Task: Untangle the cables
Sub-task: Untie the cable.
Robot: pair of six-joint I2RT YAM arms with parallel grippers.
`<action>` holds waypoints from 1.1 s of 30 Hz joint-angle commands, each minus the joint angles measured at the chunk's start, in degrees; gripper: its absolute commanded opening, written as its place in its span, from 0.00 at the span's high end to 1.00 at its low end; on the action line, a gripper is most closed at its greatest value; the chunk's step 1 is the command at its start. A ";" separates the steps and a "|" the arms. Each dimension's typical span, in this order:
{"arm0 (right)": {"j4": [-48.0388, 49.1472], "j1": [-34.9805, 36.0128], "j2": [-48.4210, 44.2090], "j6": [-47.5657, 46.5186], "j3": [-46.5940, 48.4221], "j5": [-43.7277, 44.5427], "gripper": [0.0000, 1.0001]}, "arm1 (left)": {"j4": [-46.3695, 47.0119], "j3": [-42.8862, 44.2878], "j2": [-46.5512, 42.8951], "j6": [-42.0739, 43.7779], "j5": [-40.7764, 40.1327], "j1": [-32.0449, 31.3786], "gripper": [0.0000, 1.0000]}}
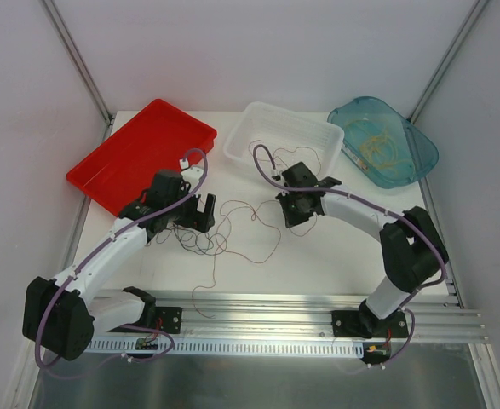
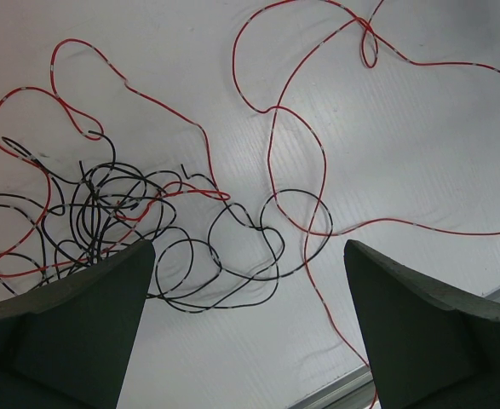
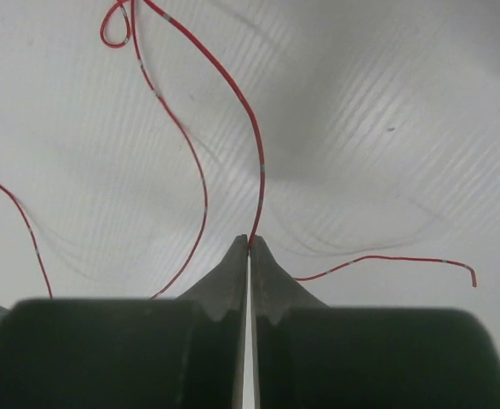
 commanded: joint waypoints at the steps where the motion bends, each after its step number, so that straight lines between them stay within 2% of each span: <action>1: -3.69 0.77 -5.12 7.10 -4.21 -1.47 0.99 | 0.30 -0.12 -1.80 0.42 -0.71 0.04 0.05; 6: -6.15 0.77 -12.68 13.17 -10.03 7.14 0.94 | 0.30 -0.39 -2.42 0.15 -0.63 0.04 0.05; 9: -7.56 1.30 -16.62 15.46 -11.53 7.86 0.64 | 0.39 -0.30 -2.42 -0.02 -0.63 0.04 0.05; 12: -6.42 3.75 -21.01 15.55 -11.18 9.70 0.53 | 0.30 -0.39 -2.42 -0.11 -0.63 0.04 0.05; 15: -5.28 5.95 -22.79 15.64 -8.73 9.97 0.46 | 0.30 -0.39 -2.51 -0.02 -0.63 0.04 0.05; 20: -4.13 10.08 -19.46 18.26 -4.68 9.27 0.44 | 0.30 -0.30 -2.59 -0.02 -0.89 0.04 0.05; 21: -3.87 10.52 -18.50 21.23 -4.50 9.01 0.44 | 0.39 -0.39 -2.59 -0.11 -1.06 0.04 0.05; 24: -2.38 11.84 -15.24 28.61 -5.73 9.27 0.44 | 0.30 -0.48 -2.59 -0.11 -0.98 0.04 0.04; 29: 4.73 13.25 -10.59 35.67 -10.74 7.43 0.46 | 0.30 -0.30 -2.24 -0.11 -0.36 0.04 0.05; 32: 7.64 13.34 -8.82 36.91 -11.44 5.67 0.51 | 0.30 -0.30 -1.98 -0.20 0.34 0.04 0.05; 33: 7.30 13.34 -8.04 36.73 -11.36 6.01 0.57 | 0.30 -0.21 -1.89 -0.11 0.43 0.04 0.05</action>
